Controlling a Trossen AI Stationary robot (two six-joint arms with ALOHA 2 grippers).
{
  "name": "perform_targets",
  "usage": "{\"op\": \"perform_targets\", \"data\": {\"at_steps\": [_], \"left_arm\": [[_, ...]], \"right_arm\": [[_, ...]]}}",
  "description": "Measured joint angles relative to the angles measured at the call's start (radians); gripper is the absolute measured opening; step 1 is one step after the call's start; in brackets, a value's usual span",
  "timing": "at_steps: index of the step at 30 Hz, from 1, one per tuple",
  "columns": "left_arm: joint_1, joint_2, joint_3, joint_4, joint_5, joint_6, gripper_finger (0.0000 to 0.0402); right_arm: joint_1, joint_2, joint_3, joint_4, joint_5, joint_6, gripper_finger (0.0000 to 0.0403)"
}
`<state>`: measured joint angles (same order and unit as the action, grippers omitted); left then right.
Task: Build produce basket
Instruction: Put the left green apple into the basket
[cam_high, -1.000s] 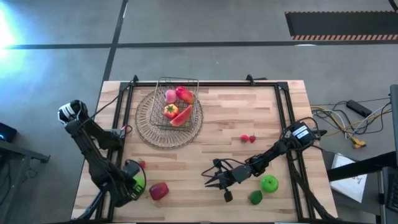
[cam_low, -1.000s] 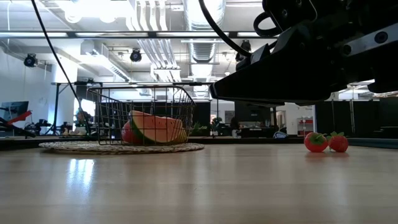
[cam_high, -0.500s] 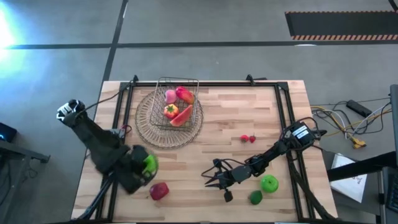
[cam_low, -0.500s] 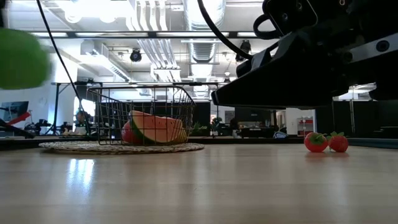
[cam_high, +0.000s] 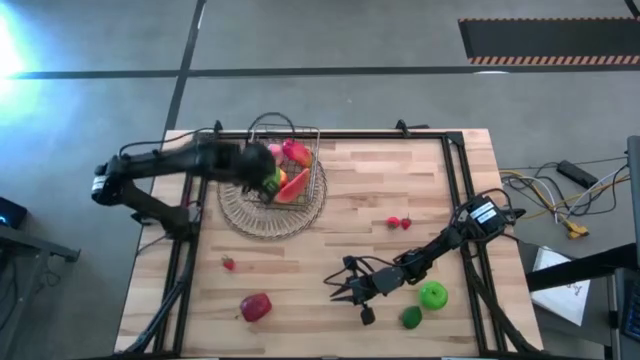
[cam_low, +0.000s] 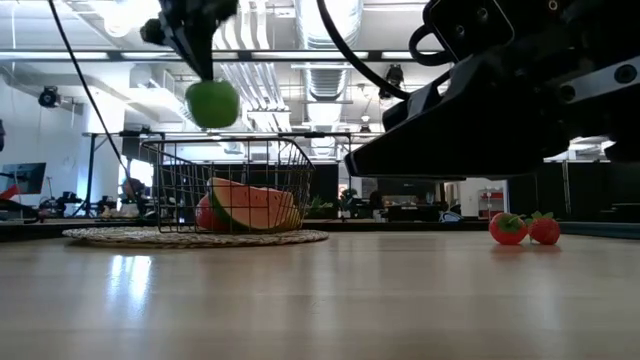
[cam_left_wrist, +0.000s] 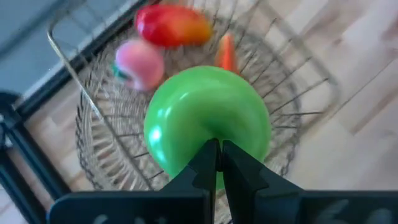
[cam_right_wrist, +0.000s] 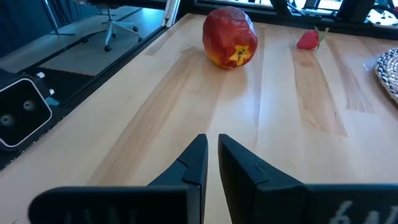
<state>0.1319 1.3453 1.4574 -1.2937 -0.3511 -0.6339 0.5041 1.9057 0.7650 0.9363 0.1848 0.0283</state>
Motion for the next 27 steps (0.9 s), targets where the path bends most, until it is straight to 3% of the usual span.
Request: {"op": "perform_targets", "data": {"at_steps": [3,8,15,27], "left_arm": [[0.116,0.001,-0.040,0.002,0.102,0.079,0.0001],[0.209,0.017,-0.148,0.024,0.200,0.157,0.0001],[0.225,0.044,-0.230,0.102,0.288,0.207,0.0001],[0.229,0.167,-0.234,0.135,0.366,0.258,0.0001]], "right_arm": [[0.006,0.000,0.000,-0.005,0.000,0.006,0.0031],[0.012,0.000,0.000,-0.005,0.000,0.015,0.0031],[0.013,0.000,0.000,-0.005,0.000,0.014,0.0031],[0.015,0.000,0.000,-0.005,0.000,0.006,0.0031]]}}
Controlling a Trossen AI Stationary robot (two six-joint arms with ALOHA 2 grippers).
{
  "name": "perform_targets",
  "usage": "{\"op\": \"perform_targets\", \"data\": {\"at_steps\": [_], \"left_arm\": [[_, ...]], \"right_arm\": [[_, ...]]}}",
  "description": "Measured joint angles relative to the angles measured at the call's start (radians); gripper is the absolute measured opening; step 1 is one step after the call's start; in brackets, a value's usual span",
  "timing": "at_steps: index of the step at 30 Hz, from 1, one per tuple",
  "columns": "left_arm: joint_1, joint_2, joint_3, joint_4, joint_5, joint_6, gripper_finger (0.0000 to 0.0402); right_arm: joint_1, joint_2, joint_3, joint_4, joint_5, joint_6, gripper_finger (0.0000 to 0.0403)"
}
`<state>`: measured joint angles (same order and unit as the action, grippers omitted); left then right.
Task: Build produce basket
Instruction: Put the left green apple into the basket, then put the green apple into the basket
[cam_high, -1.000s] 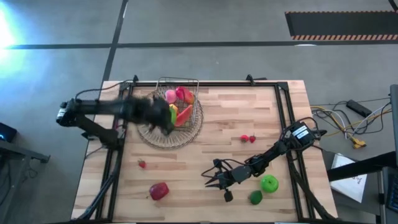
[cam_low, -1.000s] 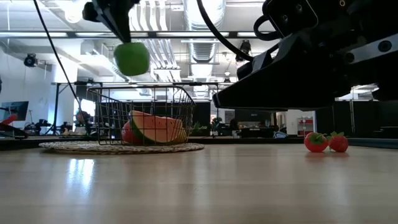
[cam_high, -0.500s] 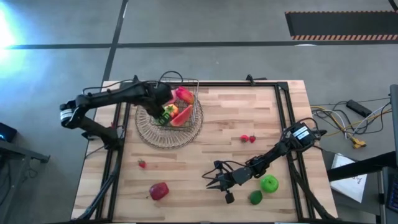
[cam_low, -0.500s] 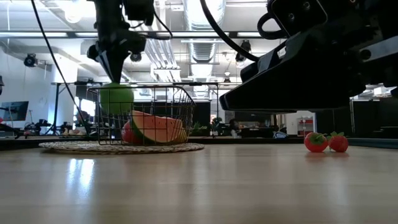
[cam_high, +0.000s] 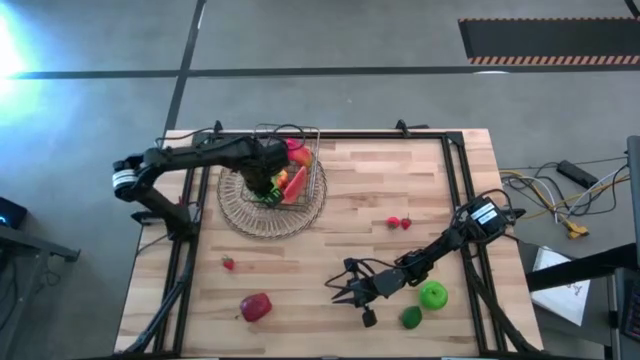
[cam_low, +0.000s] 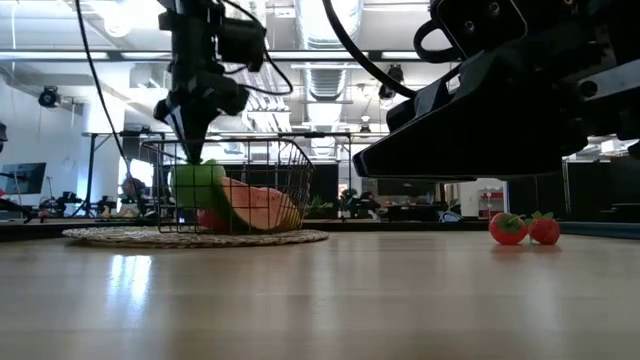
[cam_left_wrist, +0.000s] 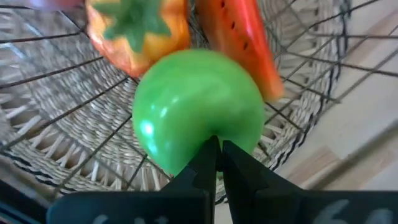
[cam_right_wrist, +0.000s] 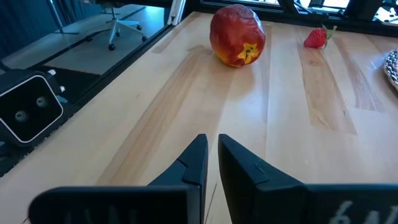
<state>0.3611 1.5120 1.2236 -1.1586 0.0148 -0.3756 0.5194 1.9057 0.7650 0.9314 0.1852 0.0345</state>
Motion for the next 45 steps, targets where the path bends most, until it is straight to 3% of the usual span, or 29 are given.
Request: {"op": "perform_targets", "data": {"at_steps": [13,27,31,38,42,45], "left_arm": [[0.002,0.106,0.006,0.034,-0.001,0.068,0.0008],[0.026,0.001,0.075,-0.036,-0.010,0.050,0.0168],[-0.021,-0.077,0.079,-0.019,-0.064,-0.042,0.0182],[-0.311,-0.205,-0.001,0.146,-0.392,-0.143,0.0182],[-0.475,-0.234,-0.049,0.320,-0.458,-0.140,0.0182],[-0.585,-0.237,-0.092,0.473,-0.475,-0.110,0.0182]], "right_arm": [[0.000,0.000,0.000,-0.009,0.000,0.004,0.0031],[0.000,-0.006,0.000,-0.040,0.027,0.021,0.0031],[0.009,-0.063,0.000,-0.222,0.139,0.065,0.0031],[0.072,-0.278,0.000,-0.655,0.363,0.143,0.0031],[0.098,-0.440,0.000,-0.921,0.340,0.233,0.0031],[0.108,-0.585,0.000,-1.117,0.218,0.339,0.0031]]}}
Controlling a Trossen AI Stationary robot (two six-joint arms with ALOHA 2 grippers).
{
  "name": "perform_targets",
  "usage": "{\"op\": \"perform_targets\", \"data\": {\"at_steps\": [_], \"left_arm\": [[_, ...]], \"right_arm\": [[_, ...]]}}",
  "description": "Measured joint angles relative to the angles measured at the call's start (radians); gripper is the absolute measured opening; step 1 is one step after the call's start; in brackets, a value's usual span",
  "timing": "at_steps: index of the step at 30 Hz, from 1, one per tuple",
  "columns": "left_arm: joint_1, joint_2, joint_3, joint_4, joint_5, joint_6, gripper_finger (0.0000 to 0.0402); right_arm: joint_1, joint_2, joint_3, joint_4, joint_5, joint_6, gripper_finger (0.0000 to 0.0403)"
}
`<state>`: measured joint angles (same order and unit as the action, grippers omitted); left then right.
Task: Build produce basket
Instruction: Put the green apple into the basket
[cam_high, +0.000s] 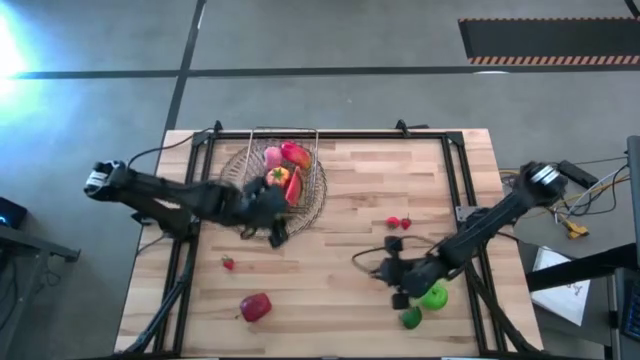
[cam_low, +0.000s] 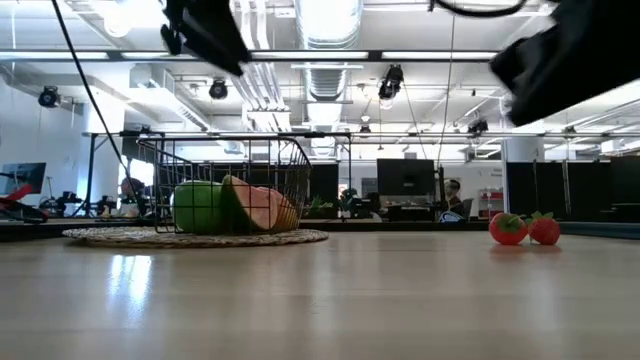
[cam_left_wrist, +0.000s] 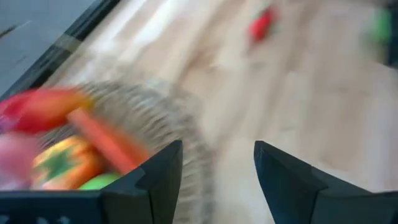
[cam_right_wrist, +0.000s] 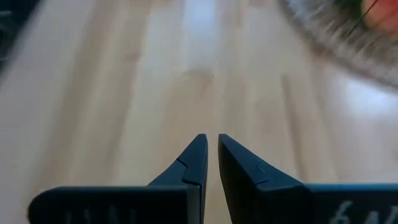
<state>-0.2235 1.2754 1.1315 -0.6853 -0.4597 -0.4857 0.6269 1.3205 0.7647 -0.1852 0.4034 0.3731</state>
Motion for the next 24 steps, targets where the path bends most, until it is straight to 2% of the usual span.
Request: {"op": "perform_targets", "data": {"at_steps": [3,7,11,16,21,24], "left_arm": [[-0.090,0.018,-0.057,0.208,-0.014,0.071,0.0183],[-0.176,0.065,-0.147,0.502,-0.015,0.157,0.0183],[-0.220,0.127,-0.213,0.741,-0.017,0.195,0.0183],[-0.230,0.218,-0.240,0.875,-0.017,0.205,0.0183],[-0.230,0.307,-0.242,0.971,-0.018,0.205,0.0183],[-0.226,0.349,-0.242,1.019,-0.018,0.223,0.0183]], "right_arm": [[0.018,-0.140,0.000,-0.161,-0.103,0.111,0.0031],[0.113,-0.294,0.000,-0.324,-0.119,0.262,0.0030],[0.243,-0.388,0.000,-0.461,-0.119,0.434,0.0020],[0.364,-0.413,0.000,-0.581,-0.119,0.633,0.0010],[0.411,-0.383,0.000,-0.639,-0.120,0.700,0.0011],[0.417,-0.349,0.000,-0.644,-0.120,0.706,0.0028]]}}
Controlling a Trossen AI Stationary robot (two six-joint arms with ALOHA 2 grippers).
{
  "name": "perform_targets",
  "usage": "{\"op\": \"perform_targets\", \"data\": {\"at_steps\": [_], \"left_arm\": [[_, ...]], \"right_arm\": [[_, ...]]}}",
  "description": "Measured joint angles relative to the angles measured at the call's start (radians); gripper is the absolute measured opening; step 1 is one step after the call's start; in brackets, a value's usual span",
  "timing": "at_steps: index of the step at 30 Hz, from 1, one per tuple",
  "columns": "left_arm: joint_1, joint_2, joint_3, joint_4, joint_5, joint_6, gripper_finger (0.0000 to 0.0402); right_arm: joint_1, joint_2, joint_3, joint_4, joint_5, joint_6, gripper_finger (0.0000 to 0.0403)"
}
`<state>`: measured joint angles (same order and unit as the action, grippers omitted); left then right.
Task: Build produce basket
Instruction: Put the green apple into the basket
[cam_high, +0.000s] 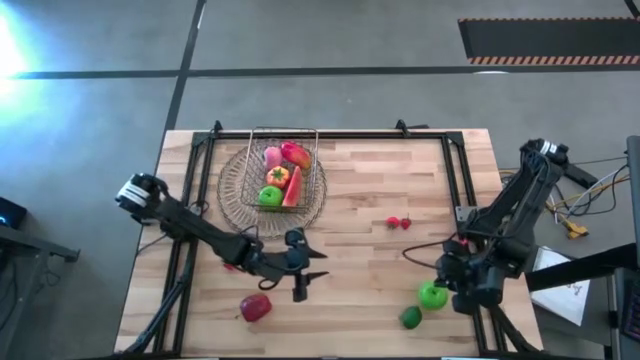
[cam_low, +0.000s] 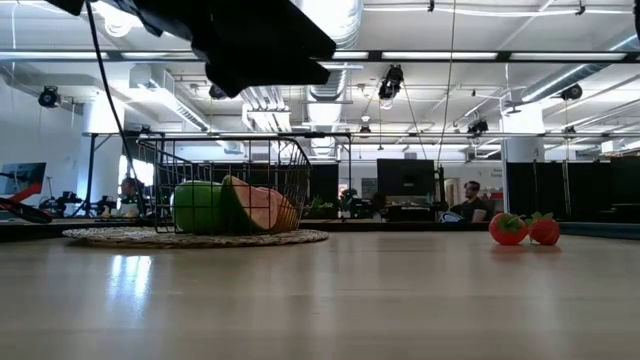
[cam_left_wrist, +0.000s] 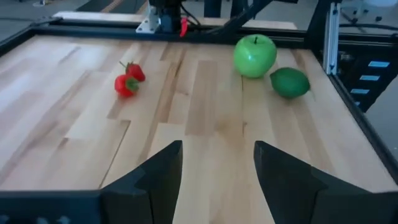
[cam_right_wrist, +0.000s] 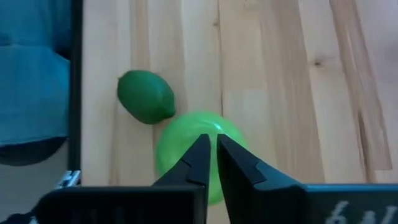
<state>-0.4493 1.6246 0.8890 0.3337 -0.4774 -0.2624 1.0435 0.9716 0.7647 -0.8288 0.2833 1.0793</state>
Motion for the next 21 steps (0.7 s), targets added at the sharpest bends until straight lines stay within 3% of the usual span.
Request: {"op": "perform_targets", "data": {"at_steps": [10,14,21], "left_arm": [[0.006,0.034,-0.002,0.025,0.000,0.009,0.0183],[0.006,0.028,-0.004,0.027,0.000,0.010,0.0183],[0.011,0.028,-0.006,0.025,0.000,0.009,0.0183]], "right_arm": [[0.000,0.151,0.000,0.011,-0.056,-0.080,0.0121],[0.000,0.187,0.000,0.036,-0.061,-0.118,0.0119],[0.000,0.184,0.001,0.045,-0.073,-0.122,0.0080]]}}
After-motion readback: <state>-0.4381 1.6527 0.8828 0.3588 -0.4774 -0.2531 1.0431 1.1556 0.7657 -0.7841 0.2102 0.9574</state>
